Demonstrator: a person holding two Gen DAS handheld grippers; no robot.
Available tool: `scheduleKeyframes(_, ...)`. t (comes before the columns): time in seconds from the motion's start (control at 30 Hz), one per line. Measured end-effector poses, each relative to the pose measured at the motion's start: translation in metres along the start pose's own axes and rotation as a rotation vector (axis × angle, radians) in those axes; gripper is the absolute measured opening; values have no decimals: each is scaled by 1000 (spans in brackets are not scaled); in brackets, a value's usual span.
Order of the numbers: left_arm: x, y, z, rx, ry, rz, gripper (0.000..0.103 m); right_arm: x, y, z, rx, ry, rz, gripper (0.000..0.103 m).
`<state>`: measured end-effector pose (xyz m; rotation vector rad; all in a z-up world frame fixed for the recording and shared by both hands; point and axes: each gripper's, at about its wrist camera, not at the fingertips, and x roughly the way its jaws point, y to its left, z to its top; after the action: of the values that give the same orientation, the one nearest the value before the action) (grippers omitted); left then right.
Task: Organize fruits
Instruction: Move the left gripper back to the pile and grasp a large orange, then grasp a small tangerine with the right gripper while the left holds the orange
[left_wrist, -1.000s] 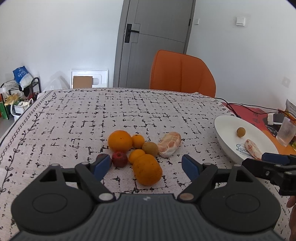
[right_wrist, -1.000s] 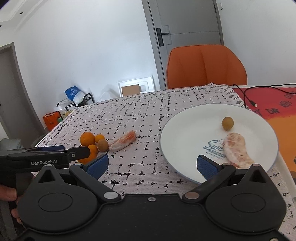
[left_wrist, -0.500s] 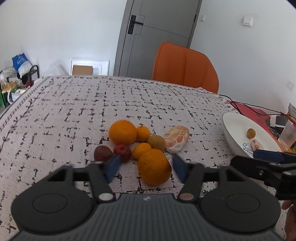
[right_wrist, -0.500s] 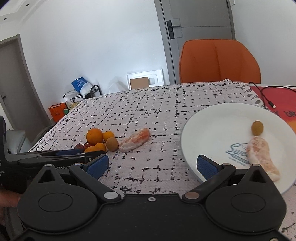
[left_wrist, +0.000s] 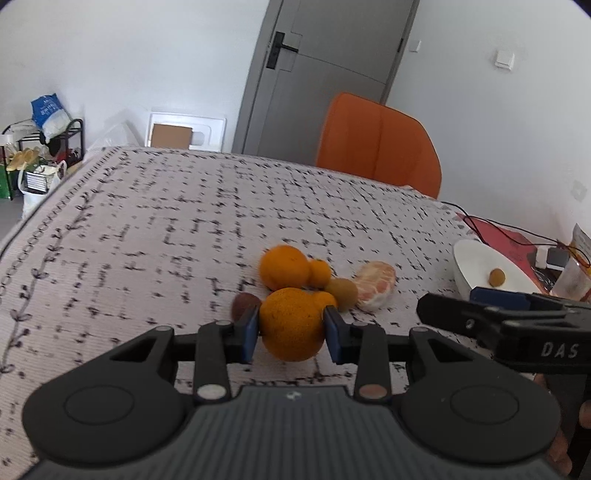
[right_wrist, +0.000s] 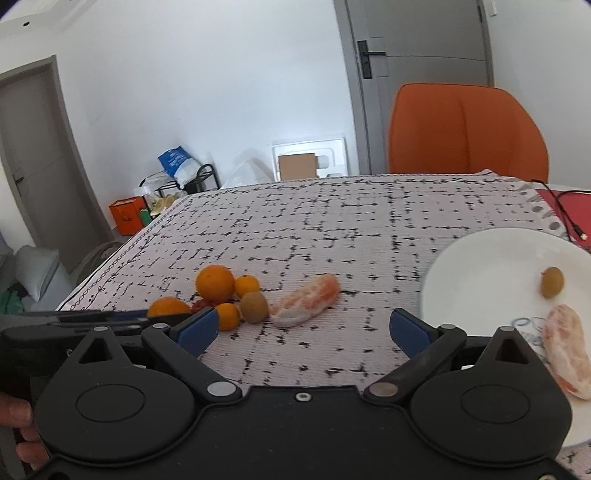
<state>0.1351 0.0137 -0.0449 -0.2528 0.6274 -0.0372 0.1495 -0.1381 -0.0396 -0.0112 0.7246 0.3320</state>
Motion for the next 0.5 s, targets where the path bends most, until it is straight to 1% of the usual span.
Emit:
scheduleKeyframes(0.07, -3, 5, 2, -2, -5, 4, 36, 5, 5, 1, -5, 9, 18, 91)
scheduleKeyframes(0.13, -7, 9, 3, -6, -11, 6, 36, 9, 10, 1, -11, 17, 30, 85)
scheduleKeyframes(0.27, -14, 18, 4, -18, -27, 20, 36, 19, 22, 2, -30, 39, 54, 77)
scheduleKeyframes(0.37, -18, 26, 5, -32, -35, 32, 36, 26, 30, 2, -42, 56, 74, 66)
scheduleKeyframes(0.43, -21, 33, 5, -42, -39, 42, 36, 31, 35, 2, -48, 71, 80, 55)
scheduleKeyframes(0.47, -21, 35, 4, -47, -41, 46, 36, 34, 37, 2, -52, 80, 85, 52)
scheduleKeyframes(0.5, -23, 38, 4, -52, -43, 51, 36, 36, 40, 2, -55, 87, 88, 47)
